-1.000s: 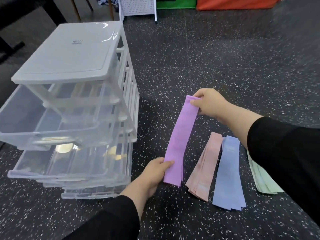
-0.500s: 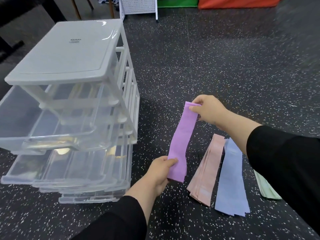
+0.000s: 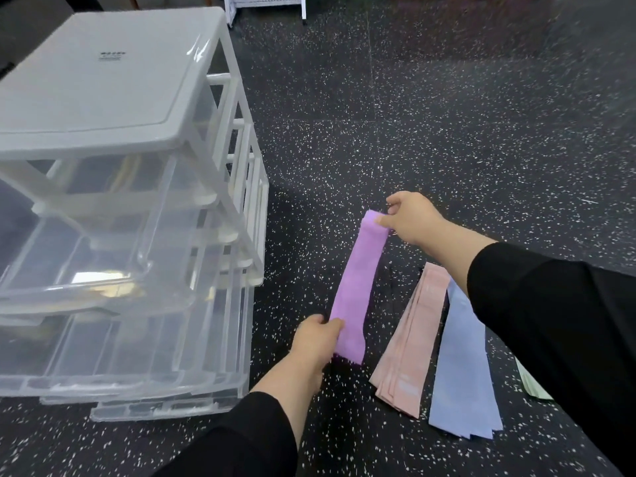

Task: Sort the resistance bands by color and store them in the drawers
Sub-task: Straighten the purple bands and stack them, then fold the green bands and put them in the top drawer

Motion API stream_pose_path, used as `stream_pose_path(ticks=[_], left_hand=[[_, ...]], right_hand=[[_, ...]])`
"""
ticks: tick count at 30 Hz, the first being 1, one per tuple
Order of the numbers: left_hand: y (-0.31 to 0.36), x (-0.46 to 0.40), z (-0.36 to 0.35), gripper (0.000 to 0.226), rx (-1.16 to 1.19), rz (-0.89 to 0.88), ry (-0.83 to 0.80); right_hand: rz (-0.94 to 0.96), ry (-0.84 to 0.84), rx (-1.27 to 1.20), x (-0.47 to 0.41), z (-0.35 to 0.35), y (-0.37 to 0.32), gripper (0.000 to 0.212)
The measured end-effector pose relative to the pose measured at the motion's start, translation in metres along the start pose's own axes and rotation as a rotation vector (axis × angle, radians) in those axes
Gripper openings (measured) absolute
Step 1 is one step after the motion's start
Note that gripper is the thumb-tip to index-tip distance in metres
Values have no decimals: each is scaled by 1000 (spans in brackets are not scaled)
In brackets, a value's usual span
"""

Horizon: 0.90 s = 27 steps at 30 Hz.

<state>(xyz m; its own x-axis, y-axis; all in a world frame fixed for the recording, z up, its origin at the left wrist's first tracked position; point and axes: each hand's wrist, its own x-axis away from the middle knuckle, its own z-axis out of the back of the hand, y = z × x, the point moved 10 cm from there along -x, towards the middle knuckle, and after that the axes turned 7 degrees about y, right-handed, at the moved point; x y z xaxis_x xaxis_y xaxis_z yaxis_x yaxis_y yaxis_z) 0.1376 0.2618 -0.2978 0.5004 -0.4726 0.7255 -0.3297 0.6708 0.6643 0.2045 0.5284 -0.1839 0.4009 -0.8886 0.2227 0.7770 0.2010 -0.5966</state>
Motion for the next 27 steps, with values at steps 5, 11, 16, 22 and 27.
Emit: stream_pose_path(ticks=[5, 11, 16, 22, 27], left_hand=[[14, -10, 12, 62, -233, -107, 193], [45, 0, -27, 43, -352, -248, 96], [52, 11, -63, 35, -424, -297, 25], [41, 21, -98, 31, -544, -326, -16], [53, 28, -146, 29, -596, -403, -44]], right_hand=[[-55, -18, 154, -6, -7, 43, 49], [-103, -33, 183, -1, 22, 77, 44], [-110, -16, 212, 11, 55, 124, 40], [-162, 10, 213, 34, 86, 194, 34], [-248, 29, 242, 53, 106, 269, 36]])
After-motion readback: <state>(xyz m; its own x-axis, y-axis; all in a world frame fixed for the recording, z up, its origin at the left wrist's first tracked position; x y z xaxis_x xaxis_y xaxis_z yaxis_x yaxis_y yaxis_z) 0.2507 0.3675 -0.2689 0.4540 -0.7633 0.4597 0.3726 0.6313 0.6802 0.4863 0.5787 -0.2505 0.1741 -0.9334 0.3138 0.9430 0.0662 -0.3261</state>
